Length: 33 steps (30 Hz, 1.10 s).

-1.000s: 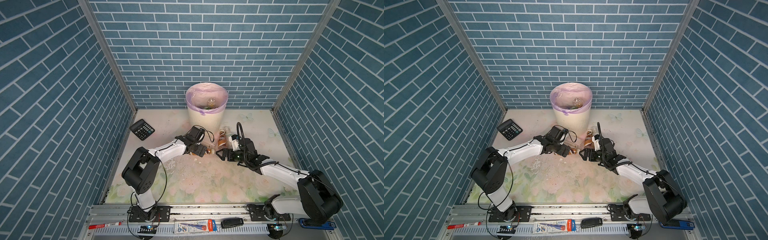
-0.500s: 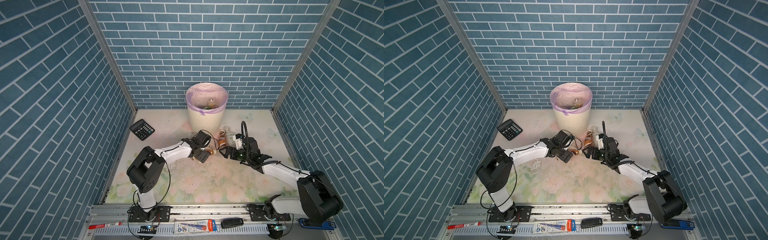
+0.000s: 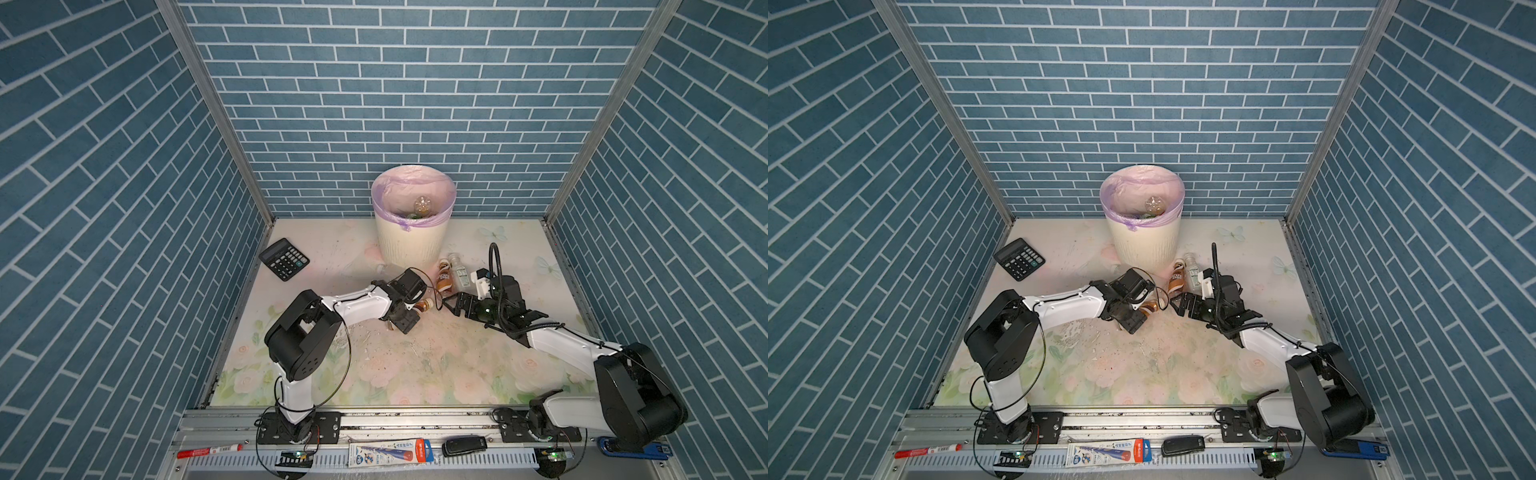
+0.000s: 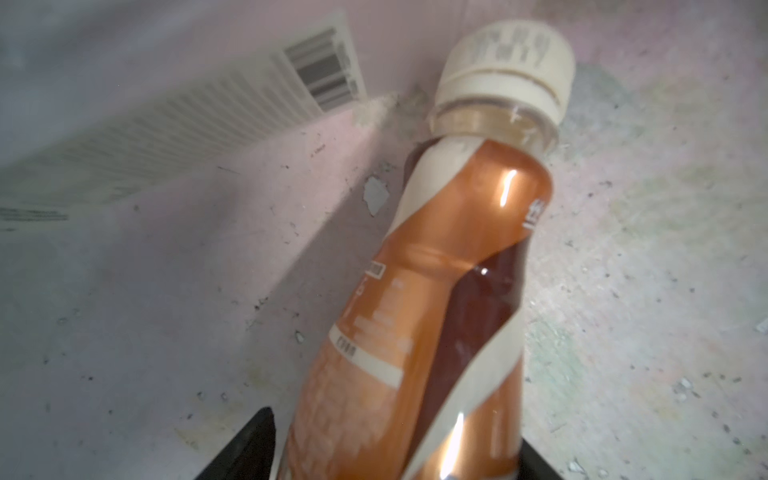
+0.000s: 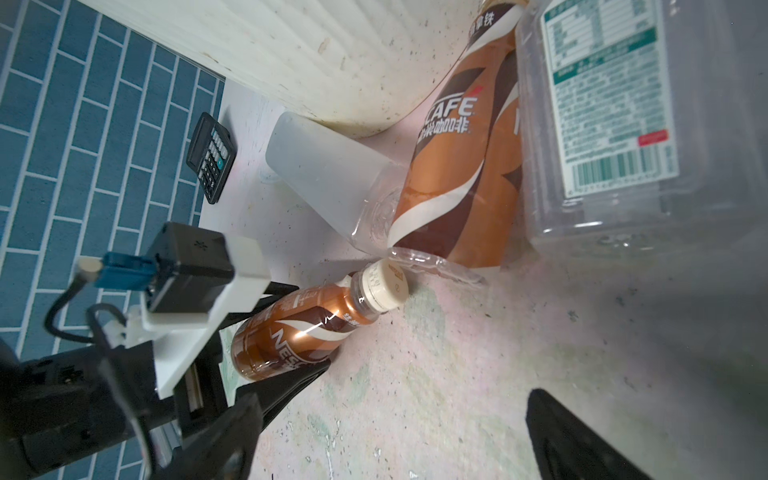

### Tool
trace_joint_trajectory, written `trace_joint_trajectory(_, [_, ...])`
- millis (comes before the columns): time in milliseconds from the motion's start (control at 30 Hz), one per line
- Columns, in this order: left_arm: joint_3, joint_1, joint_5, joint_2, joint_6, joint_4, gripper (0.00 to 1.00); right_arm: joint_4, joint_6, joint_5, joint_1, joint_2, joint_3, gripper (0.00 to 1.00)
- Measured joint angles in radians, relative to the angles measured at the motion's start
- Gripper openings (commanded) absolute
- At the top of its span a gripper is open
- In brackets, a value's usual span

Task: Throw the plastic bottles in the bin
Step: 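Lower the left gripper onto the small brown Nescafe bottle and close, then lift the Nescafe bottle with the left gripper while the right gripper closes on its cap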

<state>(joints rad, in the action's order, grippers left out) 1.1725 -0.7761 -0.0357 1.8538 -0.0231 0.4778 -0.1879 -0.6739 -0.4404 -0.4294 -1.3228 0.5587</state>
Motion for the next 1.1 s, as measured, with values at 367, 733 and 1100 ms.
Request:
trace_joint_trajectory(367, [-0.002,-0.008,0.037,0.001,0.016,0.002,0.57,0.015,0.001,-0.01,0.009,0.011,-0.018,0.99])
trace_joint_trajectory(733, [-0.022,-0.047,0.101,-0.025,0.041,-0.024,0.52,0.014,-0.003,-0.028,0.017,0.012,-0.018,0.99])
trace_joint_trajectory(1100, [-0.037,-0.047,0.203,-0.15,0.131,-0.135,0.52,0.005,-0.089,-0.072,0.074,0.055,-0.015,0.98])
